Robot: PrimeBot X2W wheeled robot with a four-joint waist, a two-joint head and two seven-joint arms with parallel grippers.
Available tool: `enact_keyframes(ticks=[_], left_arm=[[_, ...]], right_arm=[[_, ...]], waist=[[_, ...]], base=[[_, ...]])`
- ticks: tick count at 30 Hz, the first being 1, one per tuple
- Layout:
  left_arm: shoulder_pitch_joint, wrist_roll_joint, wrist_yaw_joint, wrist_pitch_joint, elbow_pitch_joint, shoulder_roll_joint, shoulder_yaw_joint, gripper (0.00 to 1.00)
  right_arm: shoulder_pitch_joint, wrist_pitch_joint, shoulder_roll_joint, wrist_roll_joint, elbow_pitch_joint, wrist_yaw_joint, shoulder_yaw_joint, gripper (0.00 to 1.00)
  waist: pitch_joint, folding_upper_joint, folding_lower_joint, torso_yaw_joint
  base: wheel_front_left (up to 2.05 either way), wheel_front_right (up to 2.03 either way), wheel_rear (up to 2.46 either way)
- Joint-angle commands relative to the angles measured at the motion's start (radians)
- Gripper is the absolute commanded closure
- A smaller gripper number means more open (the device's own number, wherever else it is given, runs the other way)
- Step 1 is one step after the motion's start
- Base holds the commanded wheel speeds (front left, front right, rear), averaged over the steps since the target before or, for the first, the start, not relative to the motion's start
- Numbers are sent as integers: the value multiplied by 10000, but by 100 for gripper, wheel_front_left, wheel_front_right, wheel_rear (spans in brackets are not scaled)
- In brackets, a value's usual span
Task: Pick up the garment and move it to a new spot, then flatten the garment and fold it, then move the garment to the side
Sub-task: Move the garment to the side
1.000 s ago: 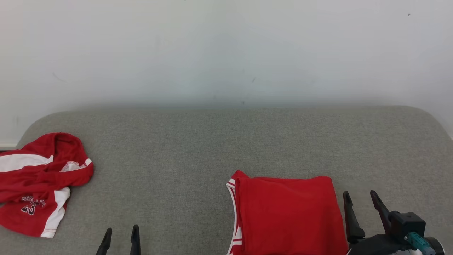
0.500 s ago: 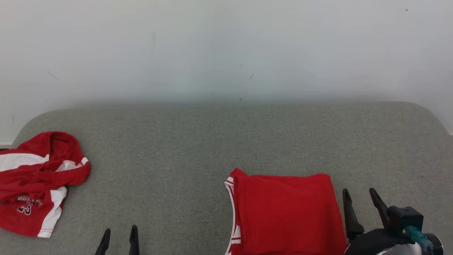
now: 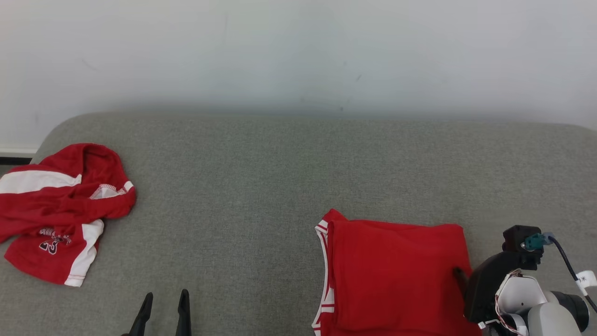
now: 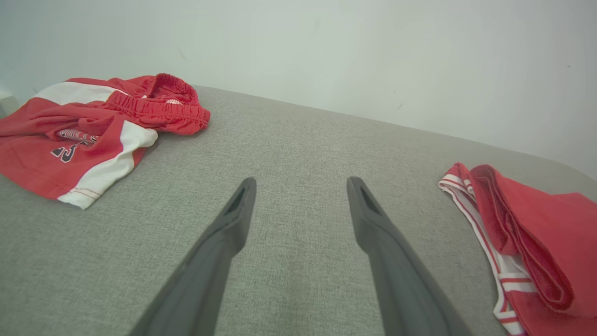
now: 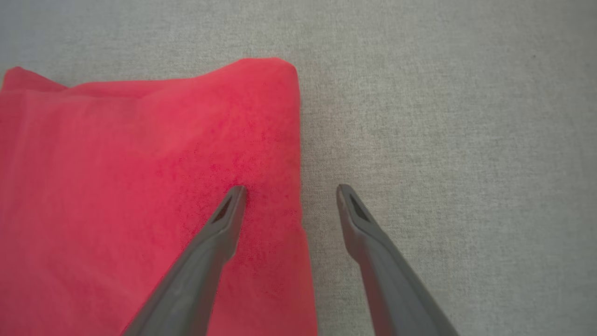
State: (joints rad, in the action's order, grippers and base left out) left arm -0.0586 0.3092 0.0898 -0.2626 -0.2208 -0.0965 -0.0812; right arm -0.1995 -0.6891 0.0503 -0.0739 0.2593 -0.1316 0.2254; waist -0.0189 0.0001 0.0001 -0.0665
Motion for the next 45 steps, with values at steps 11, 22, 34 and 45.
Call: enact_keyframes(ticks=[11,22,34,45], left_arm=[[468,29,85,-29,21,-94,-138,0],[727,-60,4,-29,395,-255,-183,0],[1758,-215,109,246,1351,-898,-202,0],[2646,-466,145,1242,3243,-1790,-191,0]], right_arm=[[-535,-1404,-10,54,857,19,330,26],[-1749,-647,207,577,955,20,-207,100],[-3110,1385,2009,1307,1886,22,-74,100],[-4435,4266,2695,2637,2654,22,1260,100]], waist=[[-812,-1,-1,-629],[-1327,-1,-1,144],[-3150,-1,-1,1978],[-4934,-1,-1,3075]], base=[[0,0,0],[0,0,0],[0,0,0],[0,0,0]])
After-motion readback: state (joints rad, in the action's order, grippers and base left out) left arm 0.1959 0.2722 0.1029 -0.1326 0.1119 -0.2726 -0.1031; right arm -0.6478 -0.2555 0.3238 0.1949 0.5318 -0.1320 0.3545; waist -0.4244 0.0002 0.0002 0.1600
